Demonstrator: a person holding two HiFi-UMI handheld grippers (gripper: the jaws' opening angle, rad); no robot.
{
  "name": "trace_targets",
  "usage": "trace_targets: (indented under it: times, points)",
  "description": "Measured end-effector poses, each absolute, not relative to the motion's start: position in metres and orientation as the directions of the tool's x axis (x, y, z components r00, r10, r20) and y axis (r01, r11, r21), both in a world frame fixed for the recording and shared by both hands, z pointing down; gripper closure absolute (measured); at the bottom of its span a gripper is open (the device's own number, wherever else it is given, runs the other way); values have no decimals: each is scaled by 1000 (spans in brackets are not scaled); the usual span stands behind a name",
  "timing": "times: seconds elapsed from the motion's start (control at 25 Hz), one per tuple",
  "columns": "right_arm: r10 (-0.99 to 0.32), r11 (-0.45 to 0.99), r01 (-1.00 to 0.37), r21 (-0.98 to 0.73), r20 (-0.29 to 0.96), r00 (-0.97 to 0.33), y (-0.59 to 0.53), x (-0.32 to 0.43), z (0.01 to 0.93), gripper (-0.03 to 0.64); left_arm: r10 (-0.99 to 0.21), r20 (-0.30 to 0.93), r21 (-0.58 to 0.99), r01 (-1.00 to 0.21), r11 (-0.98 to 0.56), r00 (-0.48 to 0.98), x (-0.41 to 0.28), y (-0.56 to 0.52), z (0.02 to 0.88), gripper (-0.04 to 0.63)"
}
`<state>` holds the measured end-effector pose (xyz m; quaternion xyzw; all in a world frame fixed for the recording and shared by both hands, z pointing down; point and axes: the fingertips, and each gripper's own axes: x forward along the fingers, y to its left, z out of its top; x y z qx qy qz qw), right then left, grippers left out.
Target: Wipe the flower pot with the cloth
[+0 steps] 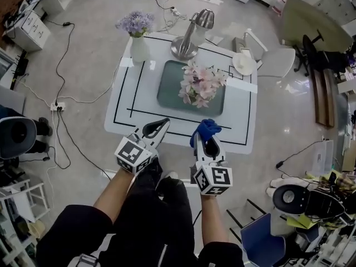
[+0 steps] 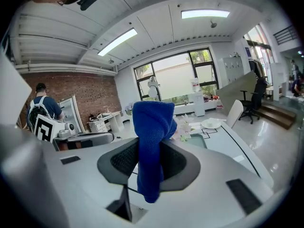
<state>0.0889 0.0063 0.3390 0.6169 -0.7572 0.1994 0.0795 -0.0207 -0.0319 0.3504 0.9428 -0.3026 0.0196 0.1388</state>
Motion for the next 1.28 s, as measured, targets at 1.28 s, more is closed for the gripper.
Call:
trace_targets:
  times: [1.28]
  points:
    - [-844,-26,-740,-672,411,-343,-127,221,481,502,-559,185,113,-583,-805,808,84,-77,386,589]
